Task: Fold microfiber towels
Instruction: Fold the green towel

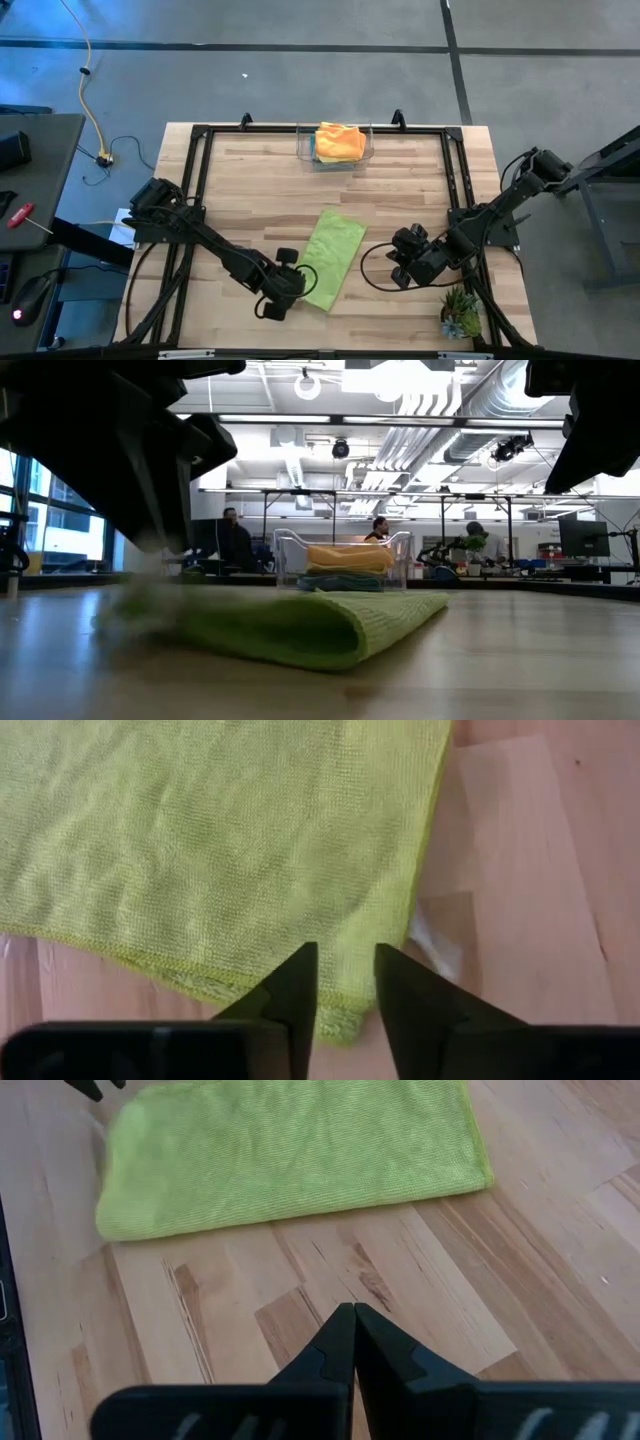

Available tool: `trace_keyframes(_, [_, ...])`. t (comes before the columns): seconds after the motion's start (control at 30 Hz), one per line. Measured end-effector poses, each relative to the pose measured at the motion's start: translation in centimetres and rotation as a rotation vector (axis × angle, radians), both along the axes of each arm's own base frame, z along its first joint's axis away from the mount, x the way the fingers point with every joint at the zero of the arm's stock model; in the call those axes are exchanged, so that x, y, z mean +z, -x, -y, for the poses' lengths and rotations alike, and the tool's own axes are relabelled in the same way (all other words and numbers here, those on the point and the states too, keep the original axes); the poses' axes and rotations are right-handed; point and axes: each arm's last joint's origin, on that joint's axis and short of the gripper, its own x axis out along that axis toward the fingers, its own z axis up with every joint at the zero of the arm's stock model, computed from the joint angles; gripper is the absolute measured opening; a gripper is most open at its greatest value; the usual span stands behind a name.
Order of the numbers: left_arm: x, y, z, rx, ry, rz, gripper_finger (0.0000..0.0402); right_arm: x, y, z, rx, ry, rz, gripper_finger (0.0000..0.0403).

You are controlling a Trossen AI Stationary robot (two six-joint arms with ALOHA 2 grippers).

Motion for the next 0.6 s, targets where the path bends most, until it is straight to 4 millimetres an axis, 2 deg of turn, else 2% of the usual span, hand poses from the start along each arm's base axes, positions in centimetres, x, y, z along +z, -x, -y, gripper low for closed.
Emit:
trace_keyframes(0.13, [0.0, 0.0, 0.0, 0.000, 0.000, -0.001, 0.0124, 0.0, 0.0, 0.0, 0.000, 0.000, 0.000, 0.0000])
trace_keyframes(0.27, [-0.5, 0.1, 0.1, -0.014, 0.024, -0.021, 0.0143, 0.0, 0.0, 0.0, -0.002, 0.003, 0.002, 0.0000])
trace_keyframes(0.6, [-2.8, -0.1, 0.5, -0.037, -0.041, -0.067, 0.0134, 0.0, 0.0, 0.0, -0.005, 0.007, 0.005, 0.0000])
